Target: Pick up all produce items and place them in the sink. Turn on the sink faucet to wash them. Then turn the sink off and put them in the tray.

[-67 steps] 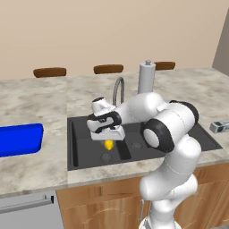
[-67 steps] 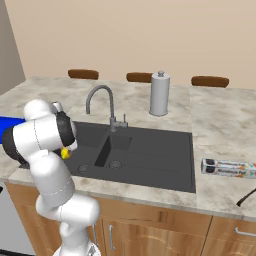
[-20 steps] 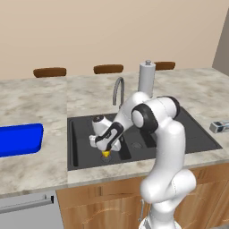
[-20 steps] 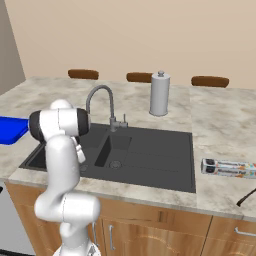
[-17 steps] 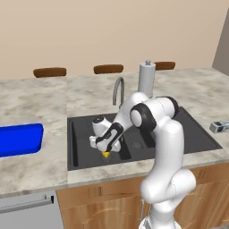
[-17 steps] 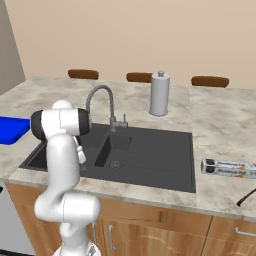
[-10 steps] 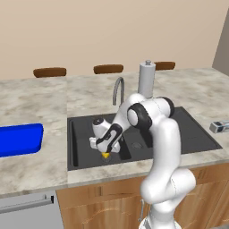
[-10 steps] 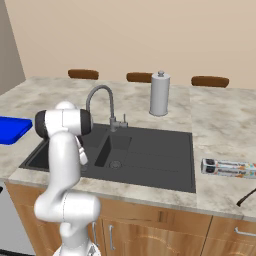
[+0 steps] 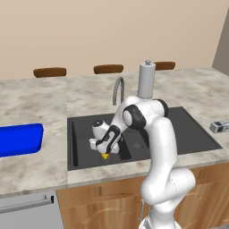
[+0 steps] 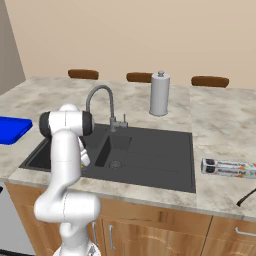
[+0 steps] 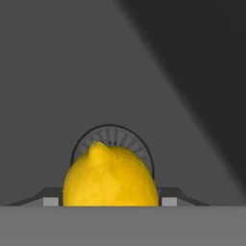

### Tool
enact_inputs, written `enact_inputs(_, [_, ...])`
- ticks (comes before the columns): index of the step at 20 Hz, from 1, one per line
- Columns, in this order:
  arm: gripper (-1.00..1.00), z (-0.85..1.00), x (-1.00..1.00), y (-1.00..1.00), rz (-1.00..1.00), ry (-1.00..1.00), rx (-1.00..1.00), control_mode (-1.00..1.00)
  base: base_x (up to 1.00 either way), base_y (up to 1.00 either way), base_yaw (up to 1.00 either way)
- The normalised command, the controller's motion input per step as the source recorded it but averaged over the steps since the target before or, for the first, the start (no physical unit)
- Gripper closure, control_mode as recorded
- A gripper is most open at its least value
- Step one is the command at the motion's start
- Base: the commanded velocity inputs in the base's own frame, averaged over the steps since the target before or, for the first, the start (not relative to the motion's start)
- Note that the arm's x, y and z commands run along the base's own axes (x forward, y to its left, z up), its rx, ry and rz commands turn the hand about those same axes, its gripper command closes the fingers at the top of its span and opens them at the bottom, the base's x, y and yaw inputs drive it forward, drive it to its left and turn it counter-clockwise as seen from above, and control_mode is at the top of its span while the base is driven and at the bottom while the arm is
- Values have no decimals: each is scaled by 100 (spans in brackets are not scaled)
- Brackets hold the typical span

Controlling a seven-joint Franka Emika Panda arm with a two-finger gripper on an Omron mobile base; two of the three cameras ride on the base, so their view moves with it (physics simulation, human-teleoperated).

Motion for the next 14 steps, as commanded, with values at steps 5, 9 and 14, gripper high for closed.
enact_inputs(5, [100, -25, 16, 0, 0, 0, 0, -100, 0, 0, 0])
enact_inputs(9, [100, -21, 17, 0, 0, 0, 0, -100, 0, 0, 0])
enact_inputs(14, [-100, -20, 12, 1, 0, 0, 0, -100, 0, 0, 0])
